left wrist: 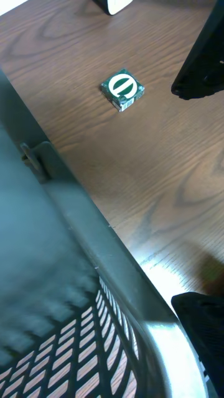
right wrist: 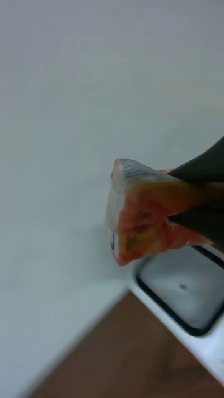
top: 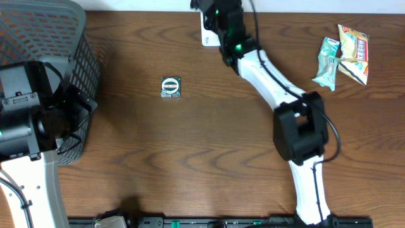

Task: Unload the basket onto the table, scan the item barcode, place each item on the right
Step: 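Hold the orange box up against the white scanner, then carry the orange box to the top-right corner and release it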

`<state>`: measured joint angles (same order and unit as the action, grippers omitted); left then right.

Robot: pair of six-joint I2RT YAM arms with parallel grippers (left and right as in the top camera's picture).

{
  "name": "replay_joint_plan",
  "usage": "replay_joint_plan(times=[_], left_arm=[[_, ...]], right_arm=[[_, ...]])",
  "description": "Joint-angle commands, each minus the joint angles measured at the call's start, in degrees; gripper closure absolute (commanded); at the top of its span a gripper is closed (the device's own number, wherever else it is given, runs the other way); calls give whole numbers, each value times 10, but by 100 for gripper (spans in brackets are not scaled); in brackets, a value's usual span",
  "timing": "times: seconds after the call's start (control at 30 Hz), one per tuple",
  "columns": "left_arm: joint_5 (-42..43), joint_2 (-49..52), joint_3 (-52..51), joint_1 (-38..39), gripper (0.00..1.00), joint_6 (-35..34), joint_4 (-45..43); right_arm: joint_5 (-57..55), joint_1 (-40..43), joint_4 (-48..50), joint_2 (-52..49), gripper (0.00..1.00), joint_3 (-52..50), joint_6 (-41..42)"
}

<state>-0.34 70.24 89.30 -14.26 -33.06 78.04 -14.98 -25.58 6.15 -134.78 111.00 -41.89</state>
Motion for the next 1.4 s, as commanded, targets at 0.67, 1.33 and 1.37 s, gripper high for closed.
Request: replay_joint_plan(times=[0.67, 1.33, 1.37], left_arm=[[-3, -3, 6, -3, 2, -2, 2], [-3, -3, 6, -3, 2, -2, 2], [-3, -3, 6, -3, 2, -2, 2]], right_arm=[[-162, 70, -51, 5, 99, 8, 158], [-118, 240, -462, 35, 1, 8, 261], [-116, 237, -459, 44, 1, 8, 273]])
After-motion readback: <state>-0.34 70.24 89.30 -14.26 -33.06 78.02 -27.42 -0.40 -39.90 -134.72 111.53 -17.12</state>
